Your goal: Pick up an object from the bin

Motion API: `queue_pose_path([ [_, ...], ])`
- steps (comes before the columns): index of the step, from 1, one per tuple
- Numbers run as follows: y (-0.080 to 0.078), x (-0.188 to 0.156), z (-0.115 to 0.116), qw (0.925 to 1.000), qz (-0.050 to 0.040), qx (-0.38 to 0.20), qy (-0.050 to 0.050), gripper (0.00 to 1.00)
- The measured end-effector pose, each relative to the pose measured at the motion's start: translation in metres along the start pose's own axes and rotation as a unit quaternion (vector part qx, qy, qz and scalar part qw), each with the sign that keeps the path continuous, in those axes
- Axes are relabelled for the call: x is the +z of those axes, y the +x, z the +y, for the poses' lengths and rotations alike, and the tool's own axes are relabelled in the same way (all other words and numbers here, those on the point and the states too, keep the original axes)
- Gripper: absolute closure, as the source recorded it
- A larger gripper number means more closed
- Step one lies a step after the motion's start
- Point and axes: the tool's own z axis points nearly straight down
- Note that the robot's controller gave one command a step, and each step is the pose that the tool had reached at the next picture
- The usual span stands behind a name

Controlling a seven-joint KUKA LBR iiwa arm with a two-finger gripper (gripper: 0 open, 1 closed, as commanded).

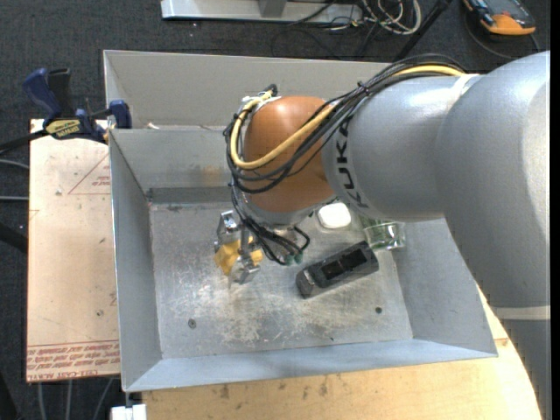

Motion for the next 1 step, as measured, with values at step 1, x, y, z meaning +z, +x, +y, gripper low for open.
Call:
queue_pose_path([
  [1,-0.0478,-0.0997,-0.0251,0.9998,0.0018,0.018,0.000,1.00],
])
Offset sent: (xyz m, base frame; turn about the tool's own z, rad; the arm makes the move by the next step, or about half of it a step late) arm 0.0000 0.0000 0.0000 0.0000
